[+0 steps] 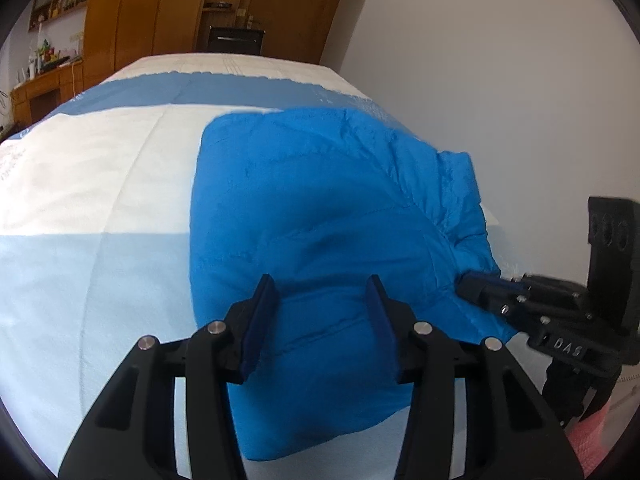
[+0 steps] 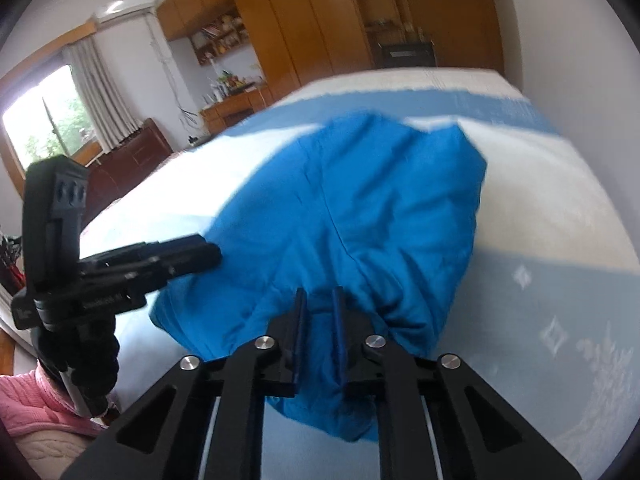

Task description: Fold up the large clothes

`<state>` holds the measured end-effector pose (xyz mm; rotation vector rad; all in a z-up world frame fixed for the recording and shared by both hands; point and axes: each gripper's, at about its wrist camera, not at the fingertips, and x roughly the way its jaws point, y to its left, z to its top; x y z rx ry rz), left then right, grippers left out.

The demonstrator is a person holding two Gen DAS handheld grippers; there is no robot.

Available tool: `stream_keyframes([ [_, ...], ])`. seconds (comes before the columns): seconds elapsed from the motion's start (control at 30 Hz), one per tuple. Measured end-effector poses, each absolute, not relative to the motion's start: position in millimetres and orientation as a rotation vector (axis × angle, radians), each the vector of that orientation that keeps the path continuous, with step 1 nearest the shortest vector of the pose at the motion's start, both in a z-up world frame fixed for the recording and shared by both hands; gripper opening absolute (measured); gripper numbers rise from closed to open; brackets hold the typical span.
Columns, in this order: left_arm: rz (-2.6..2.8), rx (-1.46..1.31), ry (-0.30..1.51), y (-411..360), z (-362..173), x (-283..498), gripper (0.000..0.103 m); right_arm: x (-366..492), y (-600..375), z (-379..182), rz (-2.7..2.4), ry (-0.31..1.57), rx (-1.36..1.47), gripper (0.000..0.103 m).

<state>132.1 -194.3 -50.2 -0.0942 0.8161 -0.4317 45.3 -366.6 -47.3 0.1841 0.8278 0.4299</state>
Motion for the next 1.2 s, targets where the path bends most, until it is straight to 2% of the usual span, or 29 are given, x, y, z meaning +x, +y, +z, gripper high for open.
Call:
stream_keyframes([
  [0.17,-0.393,-0.012,0.791,-209.2,-65.4,123.9,0.046,42.2,-370.0,-74.1,0.41,0.838,0.239,0.008],
  [0.4,-0.408,-0.055,0.787,-203.3,-70.9,127.0,0.046,37.5,-379.7,-85.5,0.426,0.786,0.296,0.007],
  [0.43,-0.411,-0.068,0.791,-201.2,-68.9,128.6,0.045,37.7,-381.1,-81.8,0.436,0.784,0.306,0.007],
  [0.5,-0.405,-0.087,0.796,-196.5,-61.5,133.6,0.035,38.4,-387.1,-70.9,0.454,0.779,0.325,0.007],
  [0.73,-0.365,-0.106,0.775,-188.3,-26.7,183.4,0.037,57.6,-389.7,-2.6,0.419,0.642,0.215,0.01],
  [0.87,-0.392,-0.126,0.845,-199.6,-24.2,229.1,0.037,103.3,-377.6,13.4,0.42,0.648,0.157,0.01],
  [1.03,-0.396,-0.083,0.914,-221.2,-36.2,275.4,0.036,153.3,-378.0,-11.4,0.37,0.748,0.153,0.01],
  [1.2,-0.423,-0.077,1.019,-228.0,-54.7,296.0,0.036,176.0,-389.8,-53.4,0.347,0.854,0.212,0.002],
])
